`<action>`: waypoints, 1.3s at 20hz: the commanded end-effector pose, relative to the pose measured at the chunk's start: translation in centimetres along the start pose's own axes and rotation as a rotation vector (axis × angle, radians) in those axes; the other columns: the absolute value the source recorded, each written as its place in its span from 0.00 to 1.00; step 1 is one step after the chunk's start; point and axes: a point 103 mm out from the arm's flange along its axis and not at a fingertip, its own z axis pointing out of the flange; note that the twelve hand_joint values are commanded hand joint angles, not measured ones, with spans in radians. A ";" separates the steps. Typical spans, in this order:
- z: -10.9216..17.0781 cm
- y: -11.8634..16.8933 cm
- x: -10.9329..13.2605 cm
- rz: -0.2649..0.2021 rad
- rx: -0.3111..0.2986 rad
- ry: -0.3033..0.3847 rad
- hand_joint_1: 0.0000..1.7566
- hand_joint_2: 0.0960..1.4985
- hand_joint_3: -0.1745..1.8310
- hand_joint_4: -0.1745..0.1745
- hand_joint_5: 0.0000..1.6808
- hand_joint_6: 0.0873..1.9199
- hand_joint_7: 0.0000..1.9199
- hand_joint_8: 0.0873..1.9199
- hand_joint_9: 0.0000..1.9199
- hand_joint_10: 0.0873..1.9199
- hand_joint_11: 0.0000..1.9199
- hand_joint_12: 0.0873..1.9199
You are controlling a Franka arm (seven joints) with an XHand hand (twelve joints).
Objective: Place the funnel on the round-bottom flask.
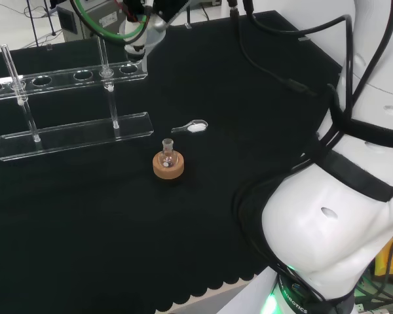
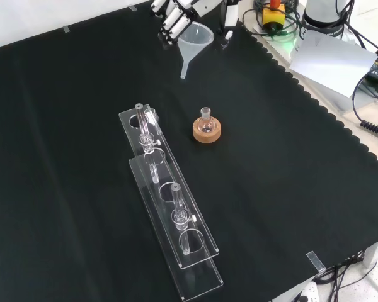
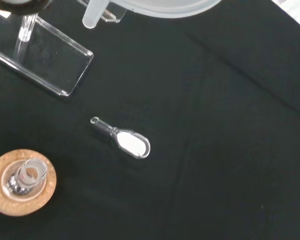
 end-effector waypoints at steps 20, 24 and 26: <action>9.4 -0.5 5.3 -0.006 0.183 0.002 0.46 0.44 0.43 0.48 0.41 0.39 0.39 0.29 0.56 0.18 0.26 0.67; 9.3 -0.5 5.1 -0.009 0.177 0.002 0.46 0.44 0.43 0.48 0.42 0.39 0.39 0.29 0.56 0.18 0.27 0.67; 9.3 -0.6 5.1 -0.008 0.178 -0.003 0.46 0.44 0.43 0.48 0.42 0.39 0.39 0.29 0.56 0.18 0.27 0.67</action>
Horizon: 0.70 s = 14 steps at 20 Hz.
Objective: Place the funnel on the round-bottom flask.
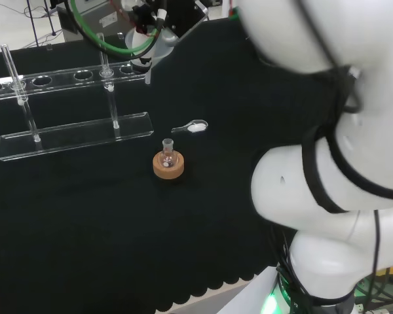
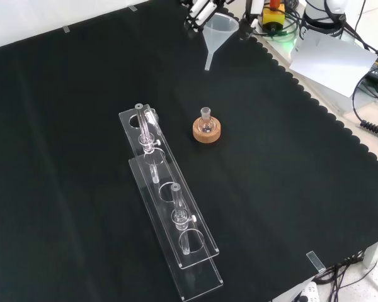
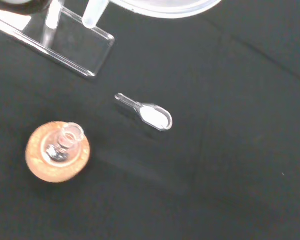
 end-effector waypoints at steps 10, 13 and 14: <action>8.0 4.6 3.6 -0.013 0.184 -0.075 0.46 0.44 0.43 0.47 0.42 0.39 0.39 0.29 0.56 0.18 0.27 0.67; 8.1 4.6 3.6 -0.019 0.187 -0.067 0.46 0.44 0.43 0.47 0.42 0.39 0.39 0.29 0.56 0.18 0.27 0.67; 8.2 4.7 3.7 -0.022 0.192 -0.066 0.46 0.44 0.43 0.47 0.42 0.39 0.39 0.29 0.56 0.18 0.27 0.67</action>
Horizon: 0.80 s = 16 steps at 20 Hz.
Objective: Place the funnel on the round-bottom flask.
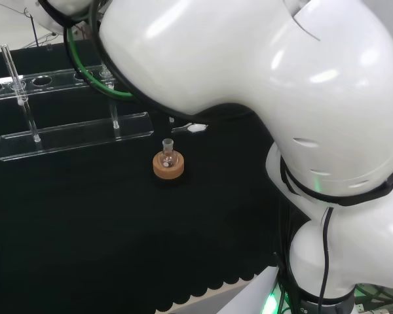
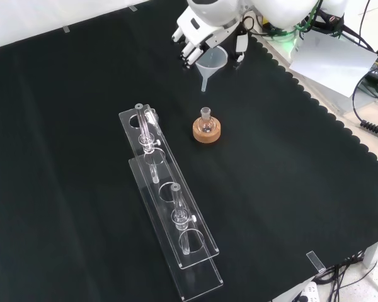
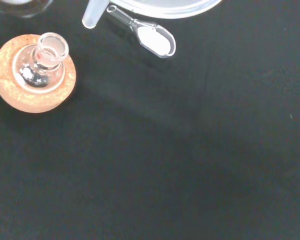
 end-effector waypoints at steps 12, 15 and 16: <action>3.0 2.3 3.0 -0.069 0.032 0.031 0.46 0.44 0.43 0.47 0.42 0.39 0.39 0.29 0.56 0.18 0.27 0.66; 3.7 2.8 3.2 -0.077 0.033 0.048 0.46 0.44 0.43 0.47 0.42 0.39 0.39 0.29 0.56 0.18 0.27 0.66; 3.9 3.0 3.1 -0.081 0.031 0.052 0.46 0.44 0.43 0.47 0.42 0.39 0.39 0.29 0.56 0.18 0.27 0.66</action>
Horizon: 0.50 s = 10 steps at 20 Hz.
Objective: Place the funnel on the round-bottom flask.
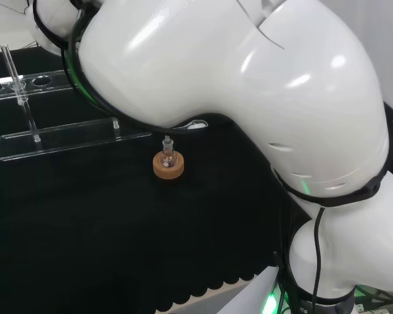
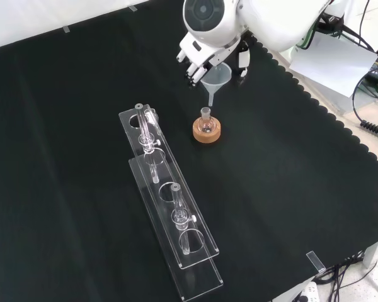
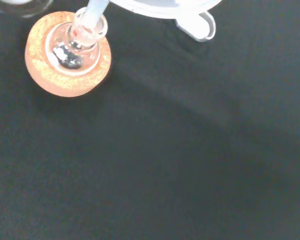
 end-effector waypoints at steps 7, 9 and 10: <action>0.9 1.0 0.5 -0.012 -0.002 0.021 0.46 0.44 0.43 0.47 0.42 0.39 0.39 0.29 0.56 0.18 0.28 0.66; 1.0 1.0 0.1 -0.018 -0.002 0.027 0.46 0.44 0.43 0.47 0.42 0.39 0.39 0.29 0.56 0.18 0.28 0.66; 1.0 1.0 -0.1 -0.020 -0.005 0.030 0.46 0.44 0.43 0.47 0.42 0.39 0.39 0.29 0.56 0.18 0.28 0.66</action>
